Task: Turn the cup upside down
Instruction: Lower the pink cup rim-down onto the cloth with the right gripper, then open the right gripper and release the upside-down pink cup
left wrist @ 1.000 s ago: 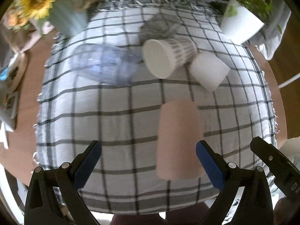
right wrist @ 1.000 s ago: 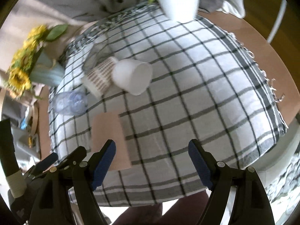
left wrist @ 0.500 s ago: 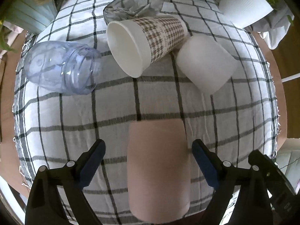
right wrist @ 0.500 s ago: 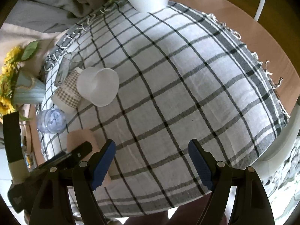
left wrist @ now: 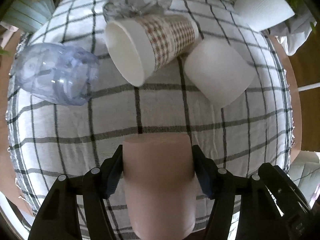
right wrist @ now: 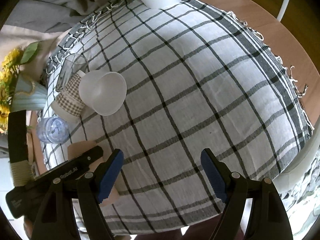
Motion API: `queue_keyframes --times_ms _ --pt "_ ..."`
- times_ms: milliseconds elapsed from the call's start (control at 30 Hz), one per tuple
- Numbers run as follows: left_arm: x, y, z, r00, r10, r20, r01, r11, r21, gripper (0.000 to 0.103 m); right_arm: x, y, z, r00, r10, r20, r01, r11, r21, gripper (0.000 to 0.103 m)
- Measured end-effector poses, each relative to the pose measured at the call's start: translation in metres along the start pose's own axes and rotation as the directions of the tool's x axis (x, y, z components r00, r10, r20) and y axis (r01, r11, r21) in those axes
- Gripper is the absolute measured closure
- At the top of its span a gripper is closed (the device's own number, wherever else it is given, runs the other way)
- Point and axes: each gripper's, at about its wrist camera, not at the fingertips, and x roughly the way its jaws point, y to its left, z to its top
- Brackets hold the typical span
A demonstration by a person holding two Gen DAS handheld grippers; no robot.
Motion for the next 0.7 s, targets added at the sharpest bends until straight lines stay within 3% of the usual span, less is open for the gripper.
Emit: queue_keyframes --times_ms 333,700 --pt "-0.046 -0.002 0.007 0.986 0.026 0.164 -0.028 1.0 0.009 0.039 -0.017 0.006 0.006 0.998 0.038 0.042 -0.038 0.999 -0.021 0.023" --pt "-0.055 -0.011 -0.028 0.984 0.0 0.176 -0.007 0.999 0.042 0.04 -0.026 0.003 0.005 0.998 0.02 0.065 -0.017 0.999 -0.051 0.023"
